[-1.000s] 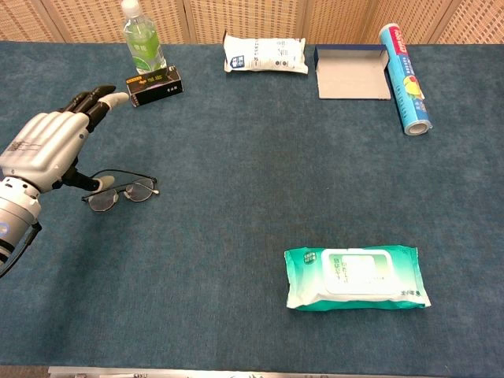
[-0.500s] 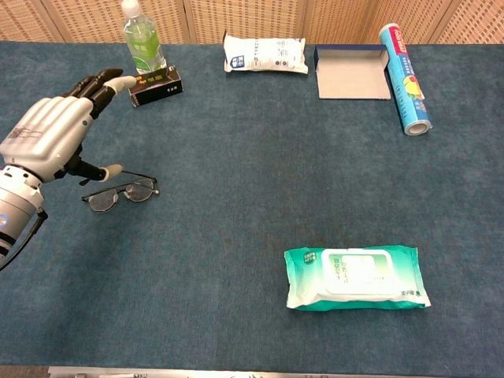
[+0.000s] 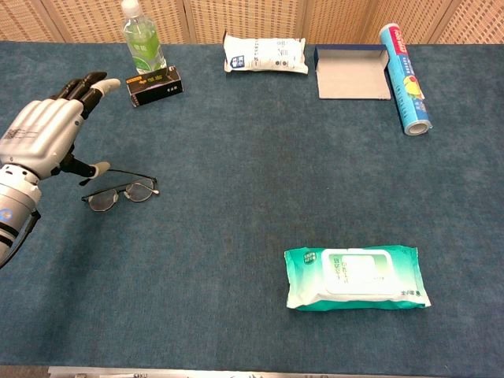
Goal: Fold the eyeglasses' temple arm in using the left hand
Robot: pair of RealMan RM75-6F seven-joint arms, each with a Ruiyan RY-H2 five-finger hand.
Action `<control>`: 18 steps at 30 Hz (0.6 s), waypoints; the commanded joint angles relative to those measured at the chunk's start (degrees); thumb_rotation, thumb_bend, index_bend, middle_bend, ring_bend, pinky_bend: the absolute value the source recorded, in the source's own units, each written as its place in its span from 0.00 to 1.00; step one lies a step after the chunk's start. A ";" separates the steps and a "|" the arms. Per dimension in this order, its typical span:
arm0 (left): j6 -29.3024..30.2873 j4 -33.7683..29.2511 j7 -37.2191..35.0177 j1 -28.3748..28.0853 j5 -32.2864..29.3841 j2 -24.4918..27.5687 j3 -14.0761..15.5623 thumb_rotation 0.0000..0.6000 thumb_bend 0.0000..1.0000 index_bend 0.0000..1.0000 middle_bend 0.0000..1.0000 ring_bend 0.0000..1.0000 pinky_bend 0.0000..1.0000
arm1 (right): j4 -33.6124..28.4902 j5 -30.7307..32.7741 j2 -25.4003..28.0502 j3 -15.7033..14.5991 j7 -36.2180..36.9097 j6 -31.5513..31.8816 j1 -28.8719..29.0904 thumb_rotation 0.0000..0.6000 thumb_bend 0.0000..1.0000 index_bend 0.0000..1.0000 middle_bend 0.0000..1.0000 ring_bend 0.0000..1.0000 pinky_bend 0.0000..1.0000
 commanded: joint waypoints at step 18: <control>-0.31 6.84 -3.61 1.16 -0.61 -2.56 1.04 1.00 0.17 0.05 0.00 0.03 0.19 | -0.01 -0.24 -0.02 -0.05 0.06 0.22 -0.06 1.00 0.39 0.63 0.52 0.41 0.44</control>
